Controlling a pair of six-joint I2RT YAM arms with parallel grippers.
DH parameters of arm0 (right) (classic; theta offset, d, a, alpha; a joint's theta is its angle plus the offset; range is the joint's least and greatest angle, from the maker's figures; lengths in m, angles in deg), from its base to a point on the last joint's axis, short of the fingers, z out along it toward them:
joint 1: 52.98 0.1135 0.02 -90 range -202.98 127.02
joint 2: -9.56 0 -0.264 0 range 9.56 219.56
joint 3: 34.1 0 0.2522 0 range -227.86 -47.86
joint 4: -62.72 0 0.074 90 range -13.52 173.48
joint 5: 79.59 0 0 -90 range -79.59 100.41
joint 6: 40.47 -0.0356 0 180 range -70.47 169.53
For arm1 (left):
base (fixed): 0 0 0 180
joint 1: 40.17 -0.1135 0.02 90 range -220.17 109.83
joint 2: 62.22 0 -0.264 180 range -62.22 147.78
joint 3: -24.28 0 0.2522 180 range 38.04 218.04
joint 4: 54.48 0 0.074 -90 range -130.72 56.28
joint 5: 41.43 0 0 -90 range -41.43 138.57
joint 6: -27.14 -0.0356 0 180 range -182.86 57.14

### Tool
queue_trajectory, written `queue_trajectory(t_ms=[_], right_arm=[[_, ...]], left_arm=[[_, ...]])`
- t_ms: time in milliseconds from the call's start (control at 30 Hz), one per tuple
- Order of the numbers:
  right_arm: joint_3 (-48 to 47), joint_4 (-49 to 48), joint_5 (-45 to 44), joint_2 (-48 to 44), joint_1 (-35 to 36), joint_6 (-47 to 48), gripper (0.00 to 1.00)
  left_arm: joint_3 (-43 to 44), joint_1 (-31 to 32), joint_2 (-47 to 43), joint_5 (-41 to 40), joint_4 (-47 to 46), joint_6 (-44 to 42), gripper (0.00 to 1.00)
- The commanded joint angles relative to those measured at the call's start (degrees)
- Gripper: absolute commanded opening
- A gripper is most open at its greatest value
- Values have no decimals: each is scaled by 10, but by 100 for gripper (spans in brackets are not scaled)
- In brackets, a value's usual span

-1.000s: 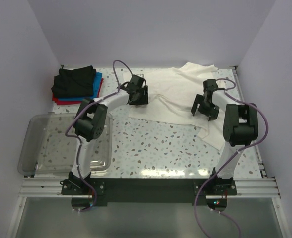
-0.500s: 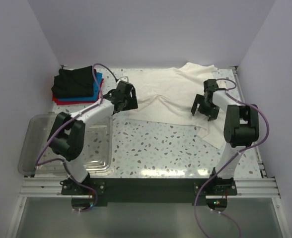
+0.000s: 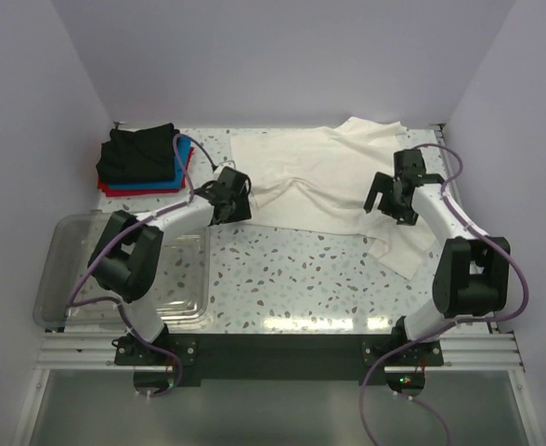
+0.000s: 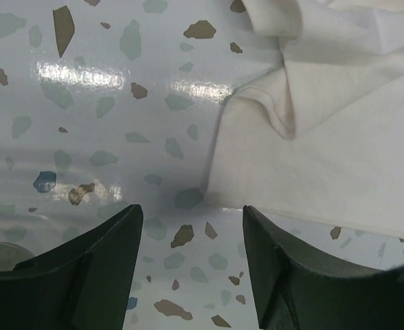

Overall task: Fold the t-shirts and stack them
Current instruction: Flatten the tshirt out

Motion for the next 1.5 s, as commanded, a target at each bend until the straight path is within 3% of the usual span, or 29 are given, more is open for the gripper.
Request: queue_trajectory(t_ms=[0,367,567,767,933,1233,1467], right_arm=[[23,25,6,-45,-1,-4,93],[118,27,0,-149,-14,-10,94],[147,31,20,-187,-62,-9,94],[162,32,35,-197,-87,-13,95],[181,51,12,-197,-101,-32,99],[271,59,44,-206,-208,-78,99],[292,60,47,-233,-213,-133,93]], left_arm=[[-3,4,9,-1,-50,-3,65],[45,15,80,1,-39,-25,63],[50,23,83,-11,-27,-32,45],[12,24,55,-13,-17,-20,17],[-7,24,33,-11,-11,-16,1],[12,24,13,0,8,-23,0],[18,21,8,-3,13,-35,0]])
